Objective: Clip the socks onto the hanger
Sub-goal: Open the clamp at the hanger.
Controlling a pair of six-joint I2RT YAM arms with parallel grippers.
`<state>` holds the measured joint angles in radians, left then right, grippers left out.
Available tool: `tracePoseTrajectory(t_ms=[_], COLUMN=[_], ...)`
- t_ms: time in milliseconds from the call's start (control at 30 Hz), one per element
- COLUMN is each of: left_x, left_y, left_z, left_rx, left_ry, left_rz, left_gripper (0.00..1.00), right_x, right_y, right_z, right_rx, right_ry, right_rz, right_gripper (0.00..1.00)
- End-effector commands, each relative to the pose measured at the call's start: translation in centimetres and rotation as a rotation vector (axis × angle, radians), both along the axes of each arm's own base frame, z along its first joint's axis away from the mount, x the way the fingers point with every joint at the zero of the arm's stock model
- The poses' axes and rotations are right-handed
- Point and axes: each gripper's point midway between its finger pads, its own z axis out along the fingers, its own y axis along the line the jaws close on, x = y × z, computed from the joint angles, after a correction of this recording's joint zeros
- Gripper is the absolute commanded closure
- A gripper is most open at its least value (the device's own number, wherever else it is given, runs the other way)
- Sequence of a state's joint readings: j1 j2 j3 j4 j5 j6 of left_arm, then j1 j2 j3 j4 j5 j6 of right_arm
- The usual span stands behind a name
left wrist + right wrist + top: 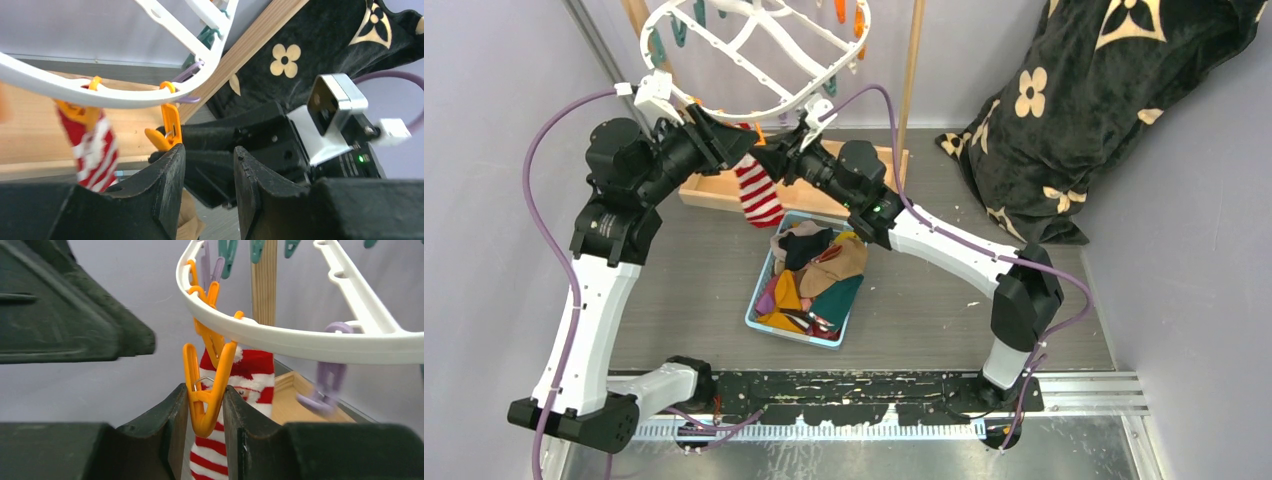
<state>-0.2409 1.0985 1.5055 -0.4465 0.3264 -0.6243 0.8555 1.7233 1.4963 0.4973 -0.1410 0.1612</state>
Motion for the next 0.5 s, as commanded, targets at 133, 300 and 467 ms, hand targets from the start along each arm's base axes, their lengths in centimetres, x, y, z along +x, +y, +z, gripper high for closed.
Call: tracePoseTrajectory(t_ms=[133, 300, 467], left_x=[0.5, 0.4, 0.4], left_y=[1.1, 2.7, 3.3], left_z=[2.3, 2.3, 1.8], left_rx=[0.019, 0.048, 0.058], left_ry=[-0.07, -0.096, -0.088], left_rz=[0.072, 0.154, 0.188], left_gripper=[0.59, 0.59, 0.58], right_x=[-2.6, -2.4, -2.3], right_y=[1.2, 1.5, 1.6], right_z=[4.8, 4.9, 5.1], right_rx=[0.038, 0.05, 0.041], right_ry=[-0.106, -0.1, -0.1], right_rz=[-0.029, -0.035, -0.037], right_gripper=[0.9, 0.9, 0.9])
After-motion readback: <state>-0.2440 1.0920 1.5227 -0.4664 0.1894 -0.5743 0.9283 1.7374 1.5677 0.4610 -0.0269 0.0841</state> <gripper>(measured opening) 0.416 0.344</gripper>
